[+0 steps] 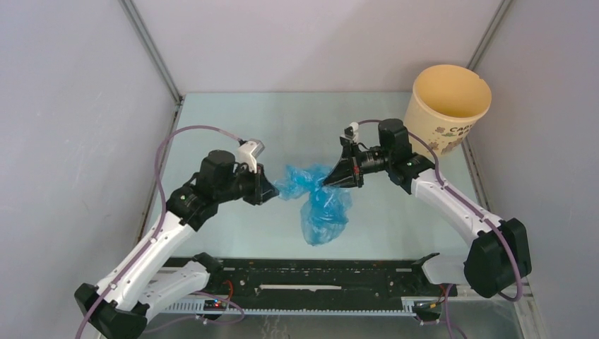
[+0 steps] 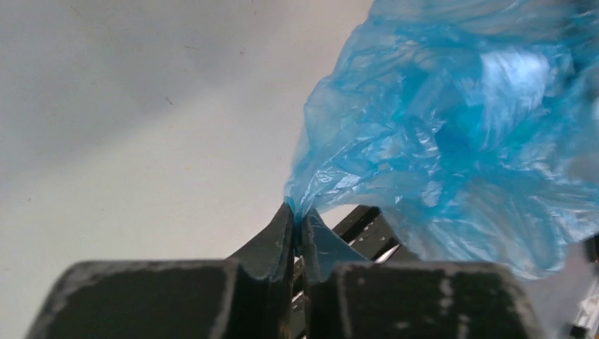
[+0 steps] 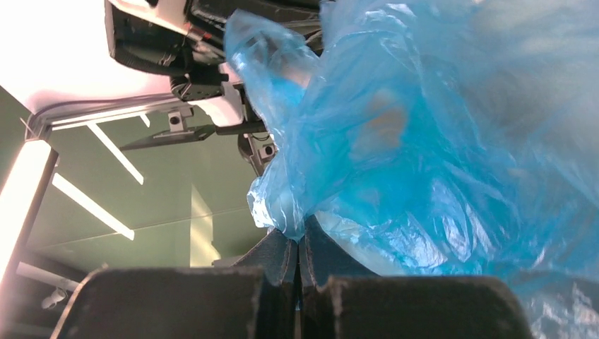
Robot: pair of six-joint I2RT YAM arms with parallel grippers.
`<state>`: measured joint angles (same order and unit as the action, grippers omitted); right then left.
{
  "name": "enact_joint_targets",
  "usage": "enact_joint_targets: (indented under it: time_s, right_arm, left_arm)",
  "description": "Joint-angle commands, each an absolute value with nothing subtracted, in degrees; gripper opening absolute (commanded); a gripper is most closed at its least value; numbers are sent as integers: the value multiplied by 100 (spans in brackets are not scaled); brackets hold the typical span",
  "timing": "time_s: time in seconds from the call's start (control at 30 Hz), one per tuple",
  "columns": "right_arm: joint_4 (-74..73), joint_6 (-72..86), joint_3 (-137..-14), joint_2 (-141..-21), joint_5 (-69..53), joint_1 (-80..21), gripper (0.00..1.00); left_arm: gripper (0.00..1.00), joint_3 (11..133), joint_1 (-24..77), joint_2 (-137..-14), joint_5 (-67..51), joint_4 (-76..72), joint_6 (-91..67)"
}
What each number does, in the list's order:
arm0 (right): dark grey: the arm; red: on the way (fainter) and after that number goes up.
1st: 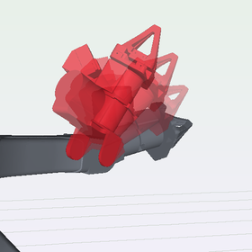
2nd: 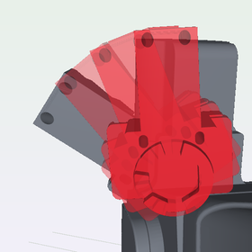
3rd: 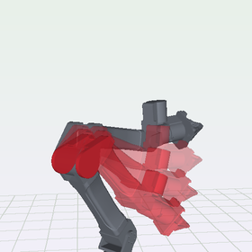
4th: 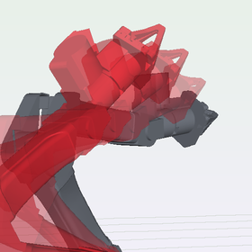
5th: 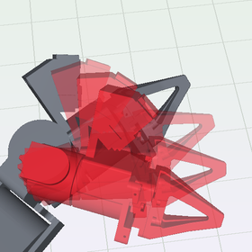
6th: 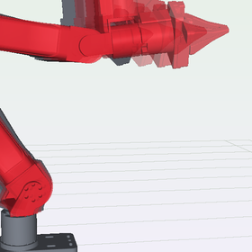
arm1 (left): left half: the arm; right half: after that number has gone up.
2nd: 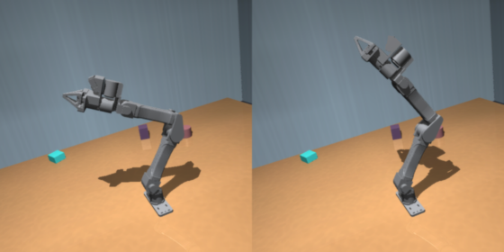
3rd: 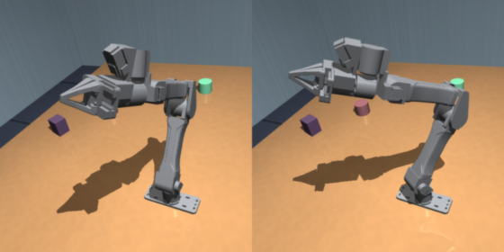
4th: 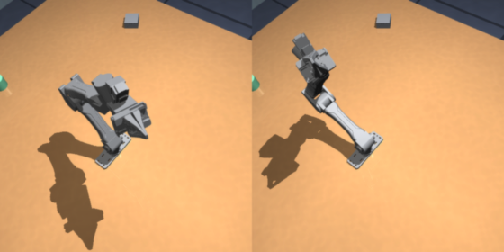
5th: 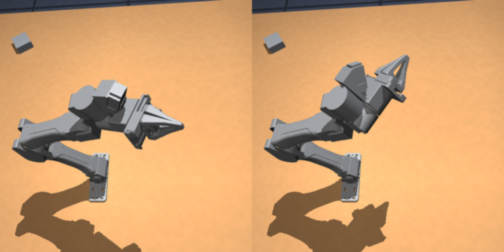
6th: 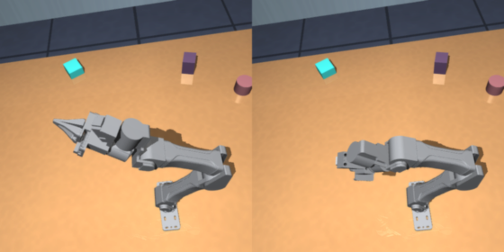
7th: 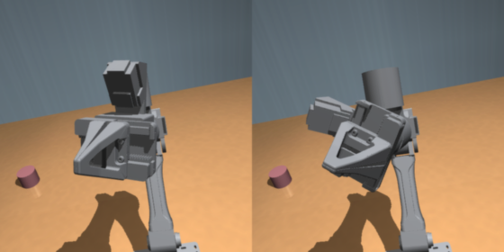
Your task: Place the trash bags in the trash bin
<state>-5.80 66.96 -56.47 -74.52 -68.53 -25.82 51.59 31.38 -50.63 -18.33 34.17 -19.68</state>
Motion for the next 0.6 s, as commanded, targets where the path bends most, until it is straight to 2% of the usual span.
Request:
enact_joint_targets:
  time_s: [0.0, 0.07, 0.13, 0.17, 0.27, 0.37, 0.47, 0.57]
  right_arm:
    - [-924, 6168, -5839, -7498, -7051, -2443, 0]
    - [-1685, 5445, -6088, -7525, -6940, -2352, 3]
    - [-3386, 4010, -6701, -7597, -6257, -2172, 9]
    - [-4282, 3236, -7056, -7666, -5663, -2107, 14]
    - [-5976, 2021, -7975, -7763, -2840, -2408, 39]
    - [-6534, 1858, -8272, -7724, -1447, -2736, 59]
    - [-6545, 1969, -8263, -7563, -976, -3059, 69]
    - [-6193, 2291, -8178, -7368, -1352, -3280, 75]
  left_arm:
    - [1, 5569, 3103, -4734, -1912, 3282, -2108]
    - [0, 5636, 3088, -4604, -1814, 3392, -2125]
    - [0, 5755, 3054, -4507, -1573, 3657, -2100]
    - [0, 5806, 3024, -4466, -1473, 3810, -2064]
    - [0, 5998, 2901, -4468, -1224, 4128, -2213]
    - [0, 6283, 2845, -4780, -1259, 4430, -2594]
    - [0, 6638, 2815, -5280, -1480, 4730, -3066]
    - [0, 6934, 2812, -5646, -1843, 4801, -3325]
